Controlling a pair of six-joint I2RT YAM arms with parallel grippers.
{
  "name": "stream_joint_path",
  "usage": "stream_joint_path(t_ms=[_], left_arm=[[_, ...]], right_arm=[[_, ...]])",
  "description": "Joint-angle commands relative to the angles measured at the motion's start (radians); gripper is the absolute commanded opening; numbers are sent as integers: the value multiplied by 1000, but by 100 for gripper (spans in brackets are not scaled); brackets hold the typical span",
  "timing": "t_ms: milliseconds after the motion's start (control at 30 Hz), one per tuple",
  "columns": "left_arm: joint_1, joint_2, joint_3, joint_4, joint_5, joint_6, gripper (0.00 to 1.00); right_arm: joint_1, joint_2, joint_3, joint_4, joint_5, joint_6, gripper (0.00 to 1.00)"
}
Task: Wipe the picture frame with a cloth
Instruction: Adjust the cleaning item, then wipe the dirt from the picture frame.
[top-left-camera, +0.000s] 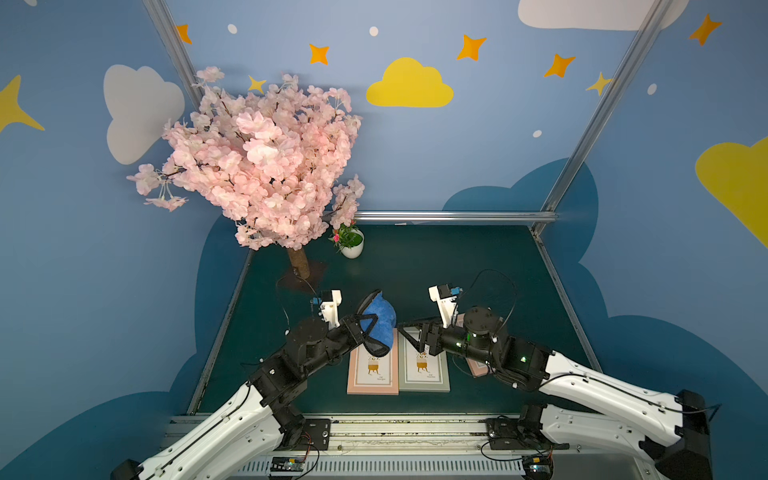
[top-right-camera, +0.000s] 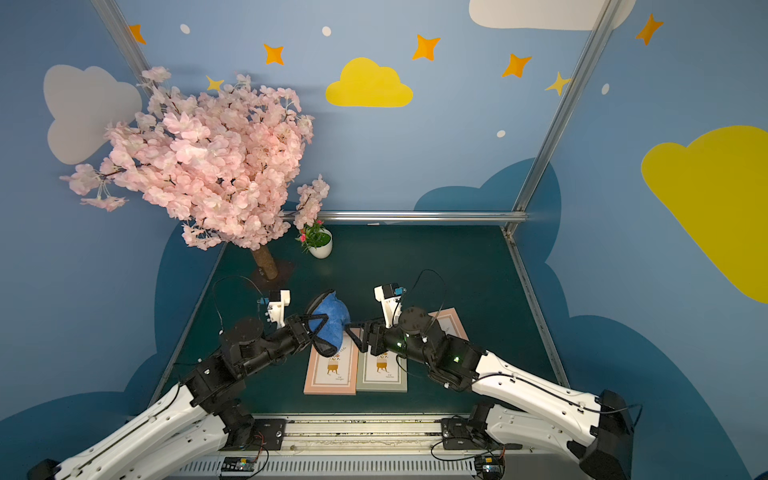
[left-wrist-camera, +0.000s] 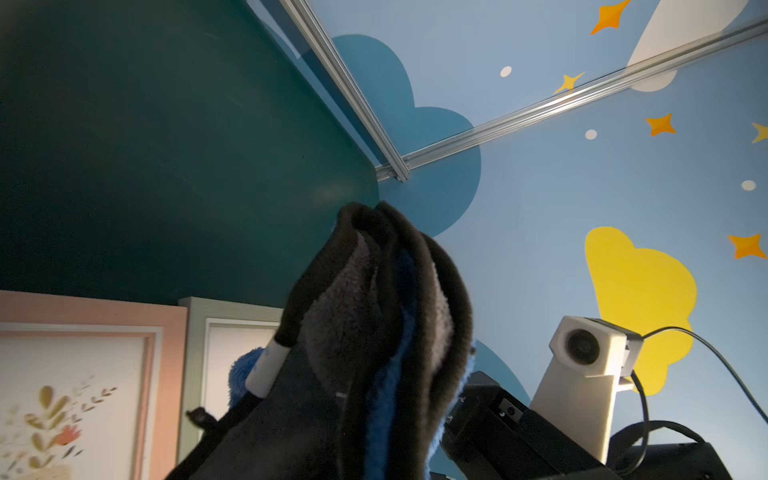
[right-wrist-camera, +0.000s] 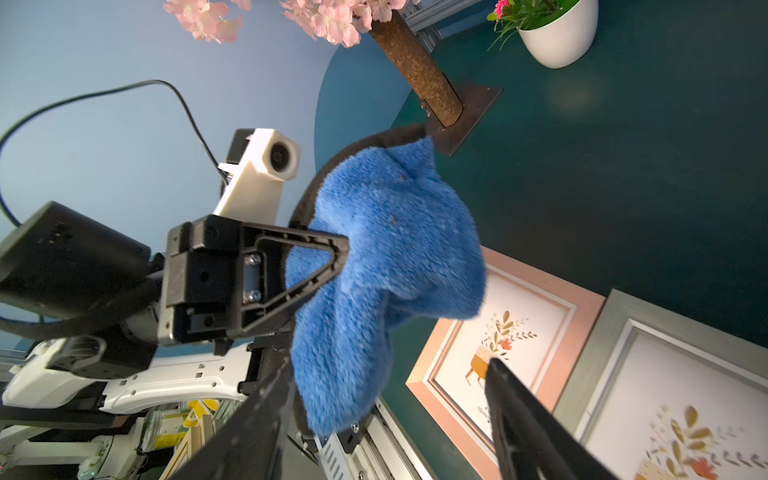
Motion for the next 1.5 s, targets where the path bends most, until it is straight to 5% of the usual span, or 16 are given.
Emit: stream_joint_path(t_ms=[0, 100, 233, 300, 733, 1033, 1467], left_arm=[[3, -2, 88, -311, -81, 186, 3], [-1, 75, 109, -392, -36, 269, 3], [-14, 217, 105, -399, -19, 332, 3], [-19, 262, 94, -383, -52, 354, 3], [-13, 513, 6, -23, -68, 388, 3], [33, 610, -44, 46, -84, 405, 3], [36, 665, -91, 20, -59, 394, 3]], right_arm=[[14, -43, 13, -139, 59, -47, 74], [70, -38, 12, -242, 134, -78, 72], [137, 25, -11, -296, 198, -75, 57], [148, 64, -35, -268, 194, -56, 49], [174, 447, 64, -193, 75, -63, 36], [218, 653, 108, -174, 27, -29, 17], [206, 707, 149, -266, 119, 5, 0]])
